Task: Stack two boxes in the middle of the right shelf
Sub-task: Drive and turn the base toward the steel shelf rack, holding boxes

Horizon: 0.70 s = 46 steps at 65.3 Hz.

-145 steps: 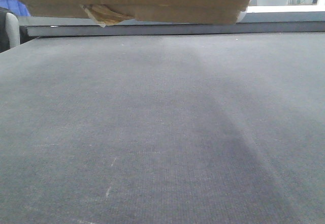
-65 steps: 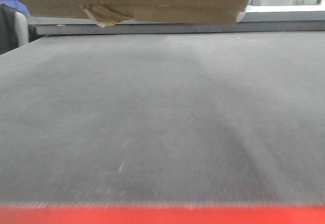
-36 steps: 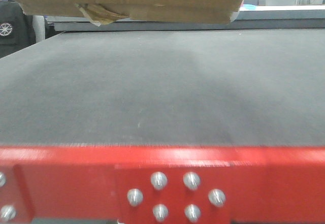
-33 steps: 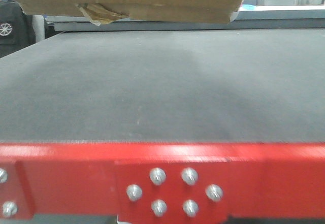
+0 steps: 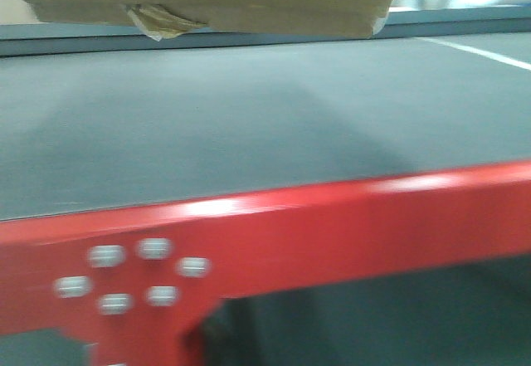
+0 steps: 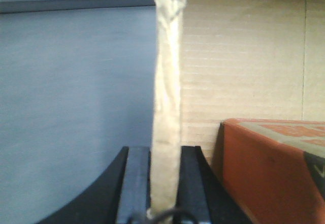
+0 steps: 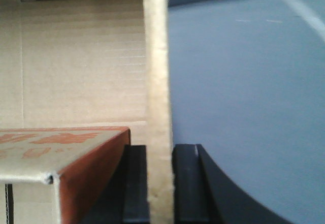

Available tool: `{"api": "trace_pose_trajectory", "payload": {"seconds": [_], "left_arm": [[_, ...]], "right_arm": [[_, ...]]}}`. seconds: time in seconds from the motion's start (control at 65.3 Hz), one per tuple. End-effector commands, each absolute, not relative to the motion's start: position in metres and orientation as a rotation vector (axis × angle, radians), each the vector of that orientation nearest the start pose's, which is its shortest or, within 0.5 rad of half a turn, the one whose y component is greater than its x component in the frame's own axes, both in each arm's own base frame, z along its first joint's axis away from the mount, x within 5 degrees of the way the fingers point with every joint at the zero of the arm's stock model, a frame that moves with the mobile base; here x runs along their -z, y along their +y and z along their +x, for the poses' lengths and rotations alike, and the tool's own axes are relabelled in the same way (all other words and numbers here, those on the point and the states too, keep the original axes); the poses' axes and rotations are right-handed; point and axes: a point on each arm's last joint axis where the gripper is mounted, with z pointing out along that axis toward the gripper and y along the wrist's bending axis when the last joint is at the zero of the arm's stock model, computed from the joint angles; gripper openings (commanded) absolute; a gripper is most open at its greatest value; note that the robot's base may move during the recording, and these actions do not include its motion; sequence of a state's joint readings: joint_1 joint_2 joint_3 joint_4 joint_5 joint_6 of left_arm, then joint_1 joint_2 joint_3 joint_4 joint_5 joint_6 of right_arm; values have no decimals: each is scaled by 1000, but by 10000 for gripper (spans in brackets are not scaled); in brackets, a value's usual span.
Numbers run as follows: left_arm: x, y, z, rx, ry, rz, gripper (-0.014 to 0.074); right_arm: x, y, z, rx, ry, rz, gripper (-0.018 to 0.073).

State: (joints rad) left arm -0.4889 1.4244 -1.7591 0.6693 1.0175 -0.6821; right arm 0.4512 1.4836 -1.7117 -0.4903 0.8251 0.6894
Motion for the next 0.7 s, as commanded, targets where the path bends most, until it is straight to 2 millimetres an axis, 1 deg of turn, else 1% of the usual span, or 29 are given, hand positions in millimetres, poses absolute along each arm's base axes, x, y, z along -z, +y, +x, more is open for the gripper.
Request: {"api": "trace_pose_trajectory", "payload": {"seconds": [0.0,0.689], "left_arm": [[-504,-86,271,-83,1921,-148,-111],[-504,-86,271,-83,1921,-148,-111]], "right_arm": [[-480,107,302,-133,1924,104,-154],[-480,107,302,-133,1924,104,-154]]}}
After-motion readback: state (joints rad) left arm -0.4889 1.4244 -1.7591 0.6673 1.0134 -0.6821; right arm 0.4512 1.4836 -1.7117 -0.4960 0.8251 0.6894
